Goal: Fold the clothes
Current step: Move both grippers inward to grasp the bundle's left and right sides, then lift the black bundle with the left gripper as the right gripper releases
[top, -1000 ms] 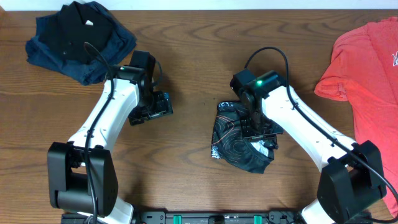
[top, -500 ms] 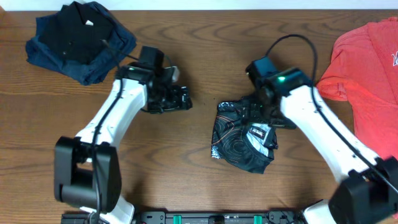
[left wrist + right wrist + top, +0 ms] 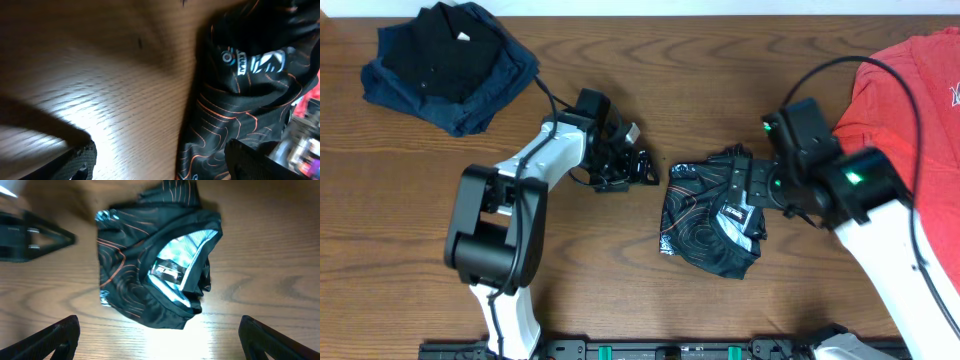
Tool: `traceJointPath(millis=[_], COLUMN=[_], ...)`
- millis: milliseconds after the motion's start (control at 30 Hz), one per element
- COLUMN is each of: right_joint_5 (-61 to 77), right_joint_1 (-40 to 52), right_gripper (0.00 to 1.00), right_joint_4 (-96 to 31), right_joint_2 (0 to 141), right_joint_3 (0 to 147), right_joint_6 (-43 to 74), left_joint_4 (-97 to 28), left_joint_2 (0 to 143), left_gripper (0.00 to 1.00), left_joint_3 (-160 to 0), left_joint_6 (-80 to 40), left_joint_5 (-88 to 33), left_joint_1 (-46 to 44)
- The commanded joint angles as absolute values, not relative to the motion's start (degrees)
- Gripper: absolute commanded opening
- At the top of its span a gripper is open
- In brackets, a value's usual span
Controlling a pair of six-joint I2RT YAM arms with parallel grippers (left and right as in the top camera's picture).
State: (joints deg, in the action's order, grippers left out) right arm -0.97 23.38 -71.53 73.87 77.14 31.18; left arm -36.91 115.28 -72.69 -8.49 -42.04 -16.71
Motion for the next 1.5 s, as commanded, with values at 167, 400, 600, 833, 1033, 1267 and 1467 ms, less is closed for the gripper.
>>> traceJointPath(millis=[167, 400, 600, 833, 1033, 1267, 1467], right_joint_5=[-1.2, -1.3, -1.5, -1.5, -1.5, -1.5, -1.5], right_joint_1=[20.4, 20.2, 20.2, 20.2, 20.2, 20.2, 20.2], right_gripper=[0.99, 0.99, 0.99, 0.99, 0.99, 0.99, 0.99], right_joint_4=[-74.1, -75.5, -75.6, -75.7, -76.0, -76.4, -76.4], right_joint_2=[68.0, 68.1, 68.1, 68.1, 68.1, 68.2, 68.2], right_joint_3=[77.6, 77.6, 77.6, 77.6, 77.6, 77.6, 77.5], right_joint_6=[28.6, 28.0, 27.6, 27.6, 27.6, 26.5, 26.5], left_joint_4=[-34.3, -32.5, -28.7, -20.0, -17.9, -17.9, -17.8], left_joint_2=[122.3, 125.8, 126.2, 126.2, 126.2, 126.2, 126.2], left_gripper=[0.83, 0.83, 0.83, 0.83, 0.83, 0.83, 0.84], left_joint_3=[-72.4, -72.4, -72.4, -72.4, -72.4, -72.4, -72.4], left_joint_6=[-7.3, -7.3, -7.3, -7.8, -17.6, -23.6, -24.3], left_joint_5=[-50.2, -50.2, -50.2, -47.4, -36.2, -33.8, -34.0], left_joint_1=[-21.0, -26.0, -28.8, -31.0, -32.2, -28.2, -24.0])
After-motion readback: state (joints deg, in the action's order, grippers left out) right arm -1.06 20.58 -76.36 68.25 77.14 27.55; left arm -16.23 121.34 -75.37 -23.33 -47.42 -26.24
